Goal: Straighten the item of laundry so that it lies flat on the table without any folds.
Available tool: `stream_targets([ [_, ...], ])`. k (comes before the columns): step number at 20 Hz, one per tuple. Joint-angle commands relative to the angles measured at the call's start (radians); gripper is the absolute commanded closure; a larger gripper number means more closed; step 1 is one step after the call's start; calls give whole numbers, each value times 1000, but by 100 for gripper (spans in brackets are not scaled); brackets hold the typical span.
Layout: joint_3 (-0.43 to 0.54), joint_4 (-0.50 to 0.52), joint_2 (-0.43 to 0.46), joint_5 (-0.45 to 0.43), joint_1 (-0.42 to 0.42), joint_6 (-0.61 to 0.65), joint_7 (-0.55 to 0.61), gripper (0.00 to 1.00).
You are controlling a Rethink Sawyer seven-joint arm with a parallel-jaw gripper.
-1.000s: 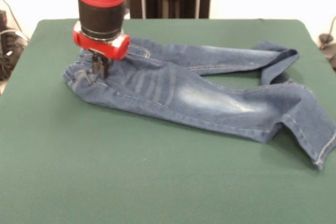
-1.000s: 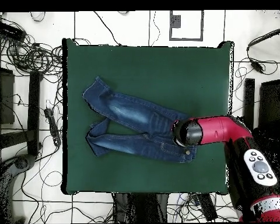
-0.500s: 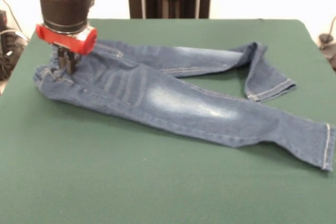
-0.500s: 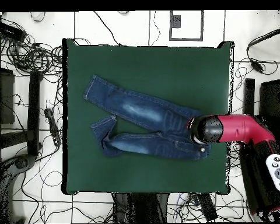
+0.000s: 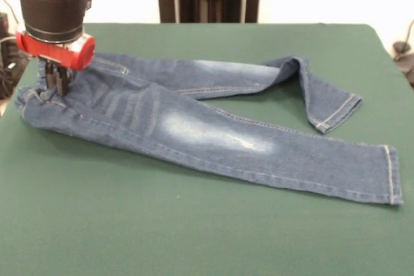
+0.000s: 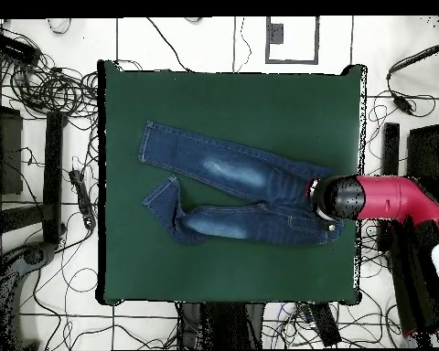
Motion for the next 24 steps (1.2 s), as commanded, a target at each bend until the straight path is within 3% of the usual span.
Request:
stream_targets([
  [1,91,-50,12,-23,16,80,-353,100],
  [11,108,-49,0,-16,-3,70,-411,100],
  [12,117,-44,0,-13,-9,61,-420,0],
  [15,114,-37,-11,-3,-7,73,-408,0],
  [24,22,144,-263,69,55,127,-209,0],
])
